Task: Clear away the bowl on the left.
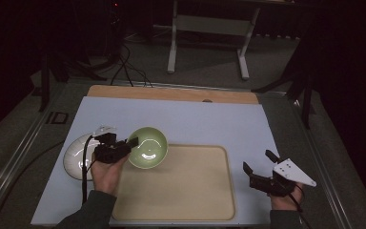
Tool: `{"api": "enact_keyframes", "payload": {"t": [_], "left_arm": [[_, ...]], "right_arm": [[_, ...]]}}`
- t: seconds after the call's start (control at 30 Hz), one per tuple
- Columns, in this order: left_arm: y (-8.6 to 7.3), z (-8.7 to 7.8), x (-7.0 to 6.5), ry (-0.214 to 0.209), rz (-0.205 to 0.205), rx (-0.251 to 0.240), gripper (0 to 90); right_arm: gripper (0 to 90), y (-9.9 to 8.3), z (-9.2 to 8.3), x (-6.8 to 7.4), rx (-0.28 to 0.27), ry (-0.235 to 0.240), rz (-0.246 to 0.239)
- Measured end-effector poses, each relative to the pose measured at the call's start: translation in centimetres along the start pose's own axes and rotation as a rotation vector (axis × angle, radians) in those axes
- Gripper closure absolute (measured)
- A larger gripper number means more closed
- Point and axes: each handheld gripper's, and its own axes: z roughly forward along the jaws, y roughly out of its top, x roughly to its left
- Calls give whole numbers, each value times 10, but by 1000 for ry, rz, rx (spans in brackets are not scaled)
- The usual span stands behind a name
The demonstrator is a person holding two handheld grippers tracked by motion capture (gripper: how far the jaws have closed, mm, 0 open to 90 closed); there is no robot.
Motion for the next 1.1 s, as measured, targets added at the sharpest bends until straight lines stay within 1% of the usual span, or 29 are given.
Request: {"api": "enact_keyframes", "payload": {"t": [0.07,0.17,0.43,0.77,1.1], "left_arm": [[0,0,0,0,0,0,817],[-1,3,-3,-3,7,12,818],[-4,9,-9,-8,21,24,818],[-8,16,-19,-19,48,46,818],[-12,23,-26,-31,53,63,818]], "right_arm": [[95,0,0,0,0,0,0],[95,0,0,0,-1,0,0],[95,0,0,0,-2,-1,0],[95,0,0,0,-2,-1,-1],[95,0,0,-1,-4,1,0]]}}
